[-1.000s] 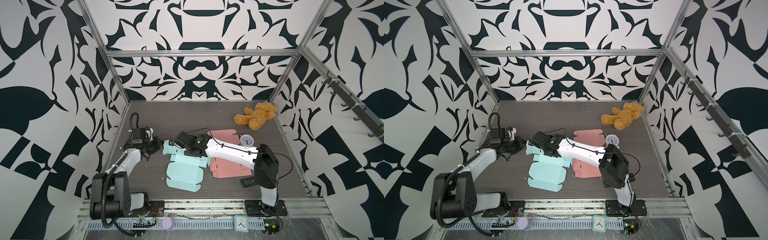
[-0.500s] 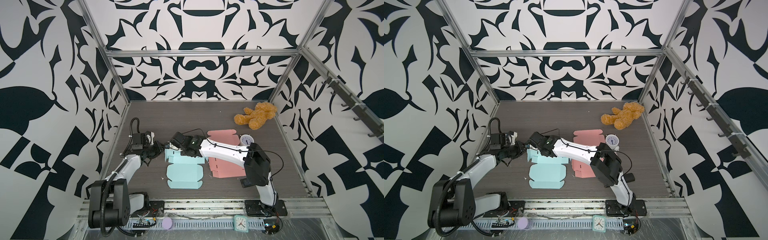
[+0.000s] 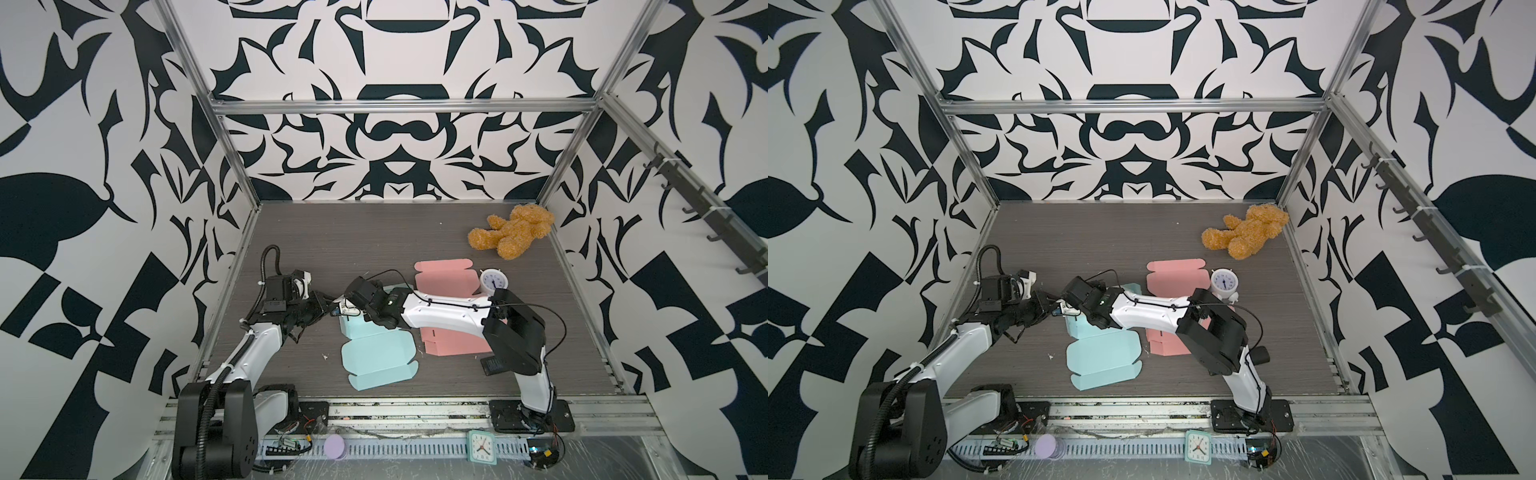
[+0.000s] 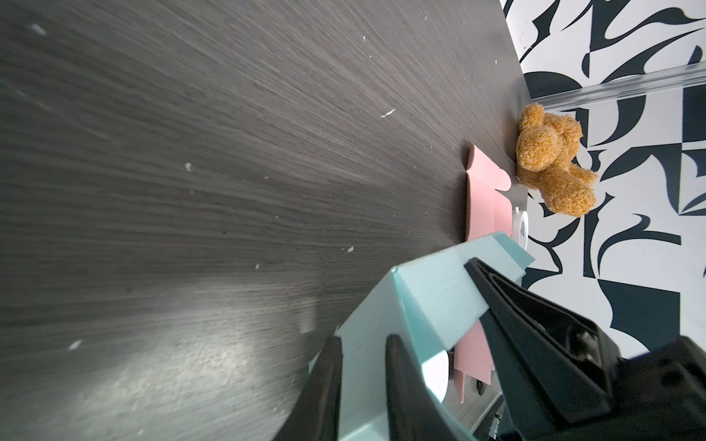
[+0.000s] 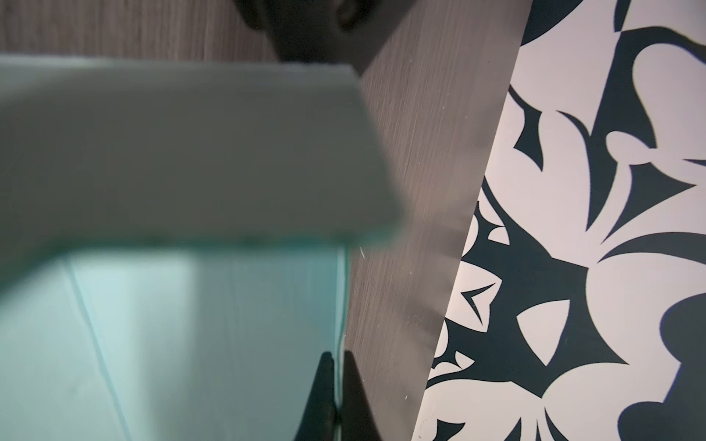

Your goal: Fold the paper box

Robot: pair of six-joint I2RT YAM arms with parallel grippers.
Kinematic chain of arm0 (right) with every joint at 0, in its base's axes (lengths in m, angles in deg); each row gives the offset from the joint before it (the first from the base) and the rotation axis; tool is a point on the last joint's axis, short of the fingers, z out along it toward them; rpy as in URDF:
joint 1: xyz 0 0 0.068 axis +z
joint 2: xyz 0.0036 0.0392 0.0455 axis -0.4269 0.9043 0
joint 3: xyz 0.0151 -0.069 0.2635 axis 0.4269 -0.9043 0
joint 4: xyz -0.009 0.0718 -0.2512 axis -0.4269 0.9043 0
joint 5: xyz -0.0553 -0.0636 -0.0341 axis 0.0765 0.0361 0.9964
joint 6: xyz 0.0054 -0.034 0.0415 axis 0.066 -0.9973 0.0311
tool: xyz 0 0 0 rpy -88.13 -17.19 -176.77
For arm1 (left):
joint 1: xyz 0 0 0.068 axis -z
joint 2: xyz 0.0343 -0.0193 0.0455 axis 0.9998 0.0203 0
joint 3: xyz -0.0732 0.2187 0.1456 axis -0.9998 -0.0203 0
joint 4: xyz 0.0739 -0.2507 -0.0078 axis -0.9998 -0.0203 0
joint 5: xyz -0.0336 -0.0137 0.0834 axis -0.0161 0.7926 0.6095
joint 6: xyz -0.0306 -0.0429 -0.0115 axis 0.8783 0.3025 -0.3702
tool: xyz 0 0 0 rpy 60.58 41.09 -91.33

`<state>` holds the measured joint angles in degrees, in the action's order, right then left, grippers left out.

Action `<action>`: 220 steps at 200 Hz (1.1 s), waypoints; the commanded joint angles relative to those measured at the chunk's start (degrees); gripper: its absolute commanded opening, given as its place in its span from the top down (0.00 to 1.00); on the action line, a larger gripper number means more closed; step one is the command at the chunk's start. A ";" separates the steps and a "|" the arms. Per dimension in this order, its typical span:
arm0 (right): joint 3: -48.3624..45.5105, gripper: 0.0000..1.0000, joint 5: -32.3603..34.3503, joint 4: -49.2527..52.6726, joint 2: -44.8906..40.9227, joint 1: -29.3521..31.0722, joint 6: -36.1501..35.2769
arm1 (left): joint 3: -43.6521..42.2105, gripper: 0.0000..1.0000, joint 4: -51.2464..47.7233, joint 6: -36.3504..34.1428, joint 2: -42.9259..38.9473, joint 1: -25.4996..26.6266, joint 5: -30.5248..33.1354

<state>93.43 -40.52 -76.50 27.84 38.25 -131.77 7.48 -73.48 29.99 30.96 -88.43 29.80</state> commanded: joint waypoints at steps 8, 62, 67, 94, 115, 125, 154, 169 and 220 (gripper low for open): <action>-1.47 1.00 0.38 -9.80 -4.02 0.31 -5.18 | -2.87 0.74 3.73 1.27 -1.72 0.37 -0.42; -1.19 1.00 -1.37 -12.29 -3.45 -0.11 -7.23 | -4.64 0.71 5.41 1.20 -4.50 0.57 -0.01; -1.28 1.00 -1.27 -12.56 -3.45 -0.20 -7.45 | -4.68 0.70 5.40 1.06 -4.59 0.58 -0.05; -1.99 1.00 -1.12 -13.89 -3.77 -0.57 -8.61 | -5.03 0.65 5.41 0.77 -4.62 0.58 1.00; -3.24 1.00 -0.79 -15.85 -4.27 -0.78 -10.17 | -4.93 0.62 5.41 0.99 -4.77 0.57 1.68; -3.94 1.00 -0.44 -16.97 -4.52 -0.94 -10.85 | -4.61 0.61 5.17 1.39 -4.60 0.56 2.50; -6.76 1.00 0.35 -20.54 -5.40 -0.96 -12.57 | -3.21 0.58 5.12 1.92 -2.25 0.63 3.89; -8.51 1.00 0.91 -23.70 -5.64 -1.03 -13.48 | -2.54 0.58 5.48 2.09 -0.72 0.64 4.02; -8.98 1.00 -2.00 -26.76 -5.26 -2.97 -13.69 | -1.90 0.57 8.18 3.36 0.98 0.67 5.33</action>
<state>83.58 -41.26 -98.86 24.69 36.61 -145.02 3.79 -67.75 32.40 31.57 -88.02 33.98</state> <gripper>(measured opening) 0.053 0.426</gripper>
